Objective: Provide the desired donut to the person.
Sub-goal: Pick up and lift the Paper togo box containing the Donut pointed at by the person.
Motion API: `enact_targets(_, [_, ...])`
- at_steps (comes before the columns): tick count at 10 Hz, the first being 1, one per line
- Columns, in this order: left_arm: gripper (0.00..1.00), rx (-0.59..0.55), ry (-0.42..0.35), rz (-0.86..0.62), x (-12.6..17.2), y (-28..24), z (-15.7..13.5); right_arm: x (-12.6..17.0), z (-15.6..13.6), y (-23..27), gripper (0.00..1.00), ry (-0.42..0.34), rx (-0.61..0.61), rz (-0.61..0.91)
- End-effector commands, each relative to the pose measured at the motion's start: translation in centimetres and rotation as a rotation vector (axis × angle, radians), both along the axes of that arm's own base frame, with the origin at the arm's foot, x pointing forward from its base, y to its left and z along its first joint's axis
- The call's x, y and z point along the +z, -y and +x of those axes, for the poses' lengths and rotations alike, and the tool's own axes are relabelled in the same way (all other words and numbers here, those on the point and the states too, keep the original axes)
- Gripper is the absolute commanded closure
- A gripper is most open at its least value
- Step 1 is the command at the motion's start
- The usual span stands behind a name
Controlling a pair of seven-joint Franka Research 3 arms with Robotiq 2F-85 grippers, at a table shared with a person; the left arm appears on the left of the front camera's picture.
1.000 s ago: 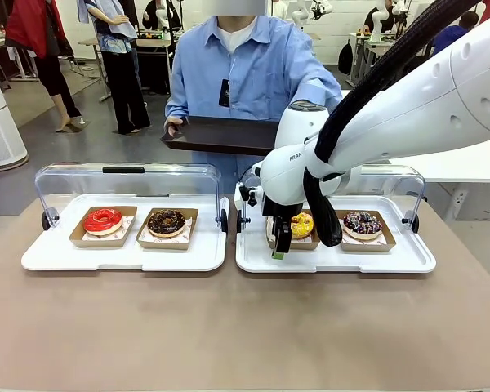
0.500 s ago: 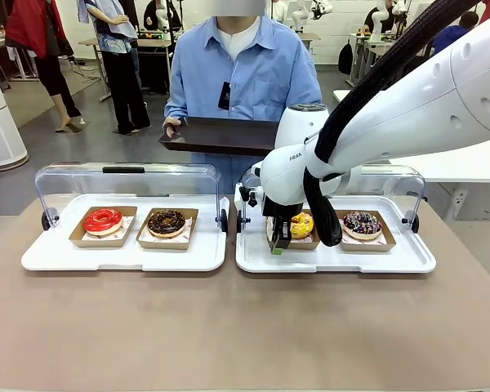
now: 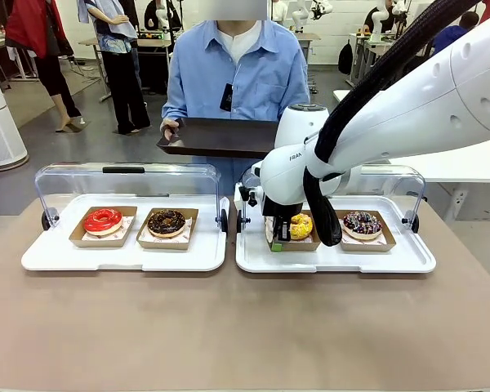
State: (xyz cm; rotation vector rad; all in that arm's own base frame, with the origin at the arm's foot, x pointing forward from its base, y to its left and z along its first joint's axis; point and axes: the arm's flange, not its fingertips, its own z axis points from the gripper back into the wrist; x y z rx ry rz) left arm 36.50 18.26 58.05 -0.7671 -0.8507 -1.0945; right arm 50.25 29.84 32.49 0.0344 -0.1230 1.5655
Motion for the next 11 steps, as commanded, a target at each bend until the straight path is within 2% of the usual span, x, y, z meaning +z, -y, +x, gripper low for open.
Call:
enact_targets(1, [0.00,-0.006,0.006,-0.005,0.1,-0.1,-0.1,0.0,-0.2,0.2,1.00,0.016,0.011,-0.032])
enact_targets(2, [0.00,-0.006,0.006,-0.005,0.1,-0.1,-0.1,1.1,-1.0,-0.2,1.00,0.015,-0.013,-0.054])
enact_targets(3, [0.00,-0.006,0.006,-0.005,0.1,-0.1,-0.1,3.3,-2.2,-0.8,1.00,-0.047,-0.009,-0.059])
enact_targets(5, [0.00,-0.006,0.006,-0.005,0.1,-0.1,-0.1,8.0,-4.6,-1.4,1.00,-0.117,0.032,-0.088])
enact_targets(7, [0.00,-0.006,0.006,-0.005,0.1,-0.1,-0.1,12.4,-6.3,-1.5,1.00,-0.157,0.025,-0.103])
enact_targets(11, [0.00,-0.006,0.006,-0.005,0.1,-0.1,-0.1,19.5,-10.8,-2.6,1.00,-0.173,0.015,-0.129])
